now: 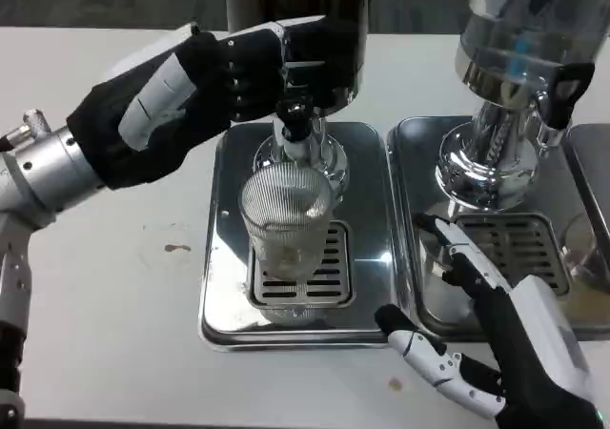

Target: Grasp the cup under the faucet to collect the drink, then remove the cup.

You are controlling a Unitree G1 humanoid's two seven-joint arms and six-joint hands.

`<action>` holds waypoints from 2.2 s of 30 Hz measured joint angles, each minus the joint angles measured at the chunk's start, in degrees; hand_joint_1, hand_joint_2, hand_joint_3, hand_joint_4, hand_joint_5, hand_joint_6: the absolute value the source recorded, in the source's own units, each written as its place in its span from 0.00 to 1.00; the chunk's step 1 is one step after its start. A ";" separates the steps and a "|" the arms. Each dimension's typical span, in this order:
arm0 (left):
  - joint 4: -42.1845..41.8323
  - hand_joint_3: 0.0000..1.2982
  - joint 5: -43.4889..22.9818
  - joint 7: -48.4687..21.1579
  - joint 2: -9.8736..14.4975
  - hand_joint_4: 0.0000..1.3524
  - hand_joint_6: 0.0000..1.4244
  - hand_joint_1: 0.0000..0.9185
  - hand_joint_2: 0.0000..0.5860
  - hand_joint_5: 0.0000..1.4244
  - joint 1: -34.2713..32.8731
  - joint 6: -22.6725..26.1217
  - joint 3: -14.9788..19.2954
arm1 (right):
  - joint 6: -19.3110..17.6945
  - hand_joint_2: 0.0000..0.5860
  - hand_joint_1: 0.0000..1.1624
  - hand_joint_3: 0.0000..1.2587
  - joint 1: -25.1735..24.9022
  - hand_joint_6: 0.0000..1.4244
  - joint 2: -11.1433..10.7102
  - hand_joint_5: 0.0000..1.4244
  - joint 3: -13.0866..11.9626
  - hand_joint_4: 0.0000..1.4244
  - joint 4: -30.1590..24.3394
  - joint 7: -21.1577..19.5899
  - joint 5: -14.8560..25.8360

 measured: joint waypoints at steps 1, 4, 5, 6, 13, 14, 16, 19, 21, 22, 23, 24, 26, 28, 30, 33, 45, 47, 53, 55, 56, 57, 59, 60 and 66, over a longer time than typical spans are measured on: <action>-0.32 0.12 -0.31 0.14 0.00 0.04 0.13 0.00 0.19 0.10 0.28 0.36 0.00 | 0.00 0.37 0.26 0.10 -0.05 0.19 0.00 0.06 -0.03 0.05 0.00 0.06 0.07; -1.20 0.12 -0.87 0.36 0.00 0.04 0.13 0.00 0.19 0.10 1.08 0.83 -0.01 | 0.00 0.37 0.26 0.10 -0.08 0.19 -0.03 0.06 -0.07 0.05 0.00 0.13 0.23; -1.43 0.12 -1.03 0.37 0.00 0.04 0.13 0.00 0.19 0.09 1.32 0.88 -0.02 | 0.00 0.37 0.26 0.10 -0.09 0.19 -0.03 0.06 -0.07 0.05 0.00 0.15 0.27; -1.69 0.12 -1.16 0.39 0.00 0.04 0.13 0.00 0.19 0.09 1.53 0.95 -0.03 | 0.00 0.35 0.25 0.10 -0.12 0.19 -0.05 0.06 -0.08 0.05 0.00 0.22 0.42; -2.77 0.14 -1.19 0.97 0.01 0.06 0.12 0.00 0.19 0.10 2.18 0.93 -0.05 | 0.00 0.33 0.26 0.10 -0.34 0.19 -0.10 0.06 -0.20 0.05 0.00 0.87 1.11; -2.93 0.14 -1.06 1.03 0.03 0.06 0.12 0.00 0.19 0.10 2.29 0.63 -0.08 | 0.00 0.33 0.26 0.10 -0.34 0.19 -0.10 0.06 -0.22 0.05 0.01 1.07 1.61; -3.07 0.14 -0.62 1.23 0.13 0.07 0.12 0.00 0.19 0.10 2.41 -0.55 -0.19 | 0.00 0.33 0.26 0.10 -0.34 0.19 -0.09 0.06 -0.25 0.05 0.01 1.18 1.90; -3.20 0.14 0.34 1.52 0.20 0.07 0.12 0.00 0.19 0.10 2.58 -2.36 -0.30 | 0.01 0.33 0.26 0.10 -0.34 0.20 -0.10 0.07 -0.34 0.05 0.00 1.25 1.99; -3.20 0.14 0.77 1.56 0.21 0.07 0.12 0.00 0.20 0.10 2.59 -3.09 -0.31 | 0.01 0.33 0.26 0.10 -0.33 0.20 -0.10 0.07 -0.36 0.05 0.00 1.35 1.99; -3.20 0.14 0.97 1.61 0.21 0.07 0.12 0.00 0.20 0.10 2.62 -3.65 -0.32 | 0.01 0.33 0.26 0.10 -0.34 0.20 -0.10 0.07 -0.39 0.05 0.00 1.47 1.99; -3.20 0.14 1.03 1.63 0.21 0.07 0.12 0.00 0.20 0.10 2.66 -3.94 -0.32 | 0.02 0.33 0.26 0.10 -0.33 0.20 -0.10 0.07 -0.41 0.05 0.00 1.54 1.99; -3.20 0.14 1.13 1.78 0.21 0.07 0.12 0.00 0.20 0.10 2.83 -4.69 -0.34 | 0.02 0.33 0.26 0.10 -0.34 0.20 -0.10 0.07 -0.45 0.05 0.00 1.59 2.00; -3.20 0.14 1.26 2.13 0.21 0.07 0.12 0.00 0.20 0.10 3.27 -6.16 -0.39 | 0.02 0.33 0.26 0.10 -0.33 0.20 -0.10 0.07 -0.59 0.05 0.00 1.78 2.01; -3.20 0.14 1.36 2.19 0.21 0.07 0.13 0.00 0.20 0.10 3.48 -7.08 -0.49 | 0.02 0.33 0.26 0.10 -0.33 0.20 -0.10 0.07 -0.71 0.05 0.00 1.84 2.02; -3.20 0.15 1.85 2.57 0.22 0.08 0.13 0.00 0.20 0.11 3.58 -8.30 -0.65 | 0.02 0.33 0.26 0.10 -0.32 0.20 -0.09 0.07 -0.83 0.06 -0.01 2.04 2.05; -3.20 0.15 2.57 2.76 0.28 0.08 0.13 0.00 0.20 0.11 3.66 -9.86 -0.71 | 0.02 0.33 0.26 0.10 -0.30 0.20 -0.08 0.07 -0.88 0.06 -0.01 2.19 2.09; -3.09 0.15 3.68 4.52 0.97 0.08 0.13 0.00 0.20 0.11 4.32 -16.54 -1.71 | 0.02 0.35 0.27 0.11 -0.39 0.20 -0.09 0.07 -0.94 0.06 -0.01 2.24 2.11; -3.04 0.15 4.39 5.12 1.31 0.08 0.13 0.00 0.20 0.11 4.38 -18.30 -2.09 | 0.01 0.35 0.27 0.11 -0.59 0.20 -0.12 0.07 -0.94 0.06 0.00 2.26 2.13; -2.47 0.15 5.70 6.12 1.53 0.08 0.13 0.00 0.20 0.11 4.59 -22.12 -2.43 | 0.00 0.34 0.27 0.11 -1.22 0.20 -0.25 0.07 -0.94 0.06 0.01 2.46 2.45; -2.13 0.15 5.80 6.48 1.54 0.08 0.13 0.00 0.20 0.11 4.69 -23.24 -2.54 | 0.00 0.33 0.27 0.11 -1.34 0.20 -0.30 0.07 -0.98 0.06 0.02 2.50 2.55; -2.01 0.15 5.82 6.53 1.55 0.08 0.13 0.00 0.20 0.11 4.69 -23.46 -2.57 | -0.01 0.33 0.27 0.11 -1.35 0.20 -0.31 0.07 -1.00 0.06 0.02 2.50 2.60; -1.87 0.15 5.87 6.59 1.58 0.08 0.13 0.00 0.20 0.11 4.70 -23.82 -2.63 | -0.04 0.33 0.27 0.11 -1.36 0.20 -0.34 0.07 -1.01 0.06 0.03 2.53 2.80; -1.61 0.15 6.10 6.87 1.74 0.08 0.13 0.00 0.20 0.11 4.71 -24.84 -2.78 | -0.35 0.33 0.27 0.11 -1.60 0.20 -0.48 0.07 -1.07 0.06 0.09 2.74 3.52; -1.53 0.15 6.25 7.02 1.78 0.08 0.13 0.00 0.20 0.11 4.70 -25.11 -2.84 | -0.57 0.33 0.27 0.11 -1.75 0.20 -0.57 0.07 -1.08 0.06 0.15 2.83 3.85; -1.32 0.15 7.52 8.07 1.99 0.08 0.13 0.00 0.20 0.11 4.72 -26.99 -3.15 | -2.70 0.22 0.24 0.08 -3.66 0.20 -1.43 0.08 -1.10 0.06 1.87 5.26 8.05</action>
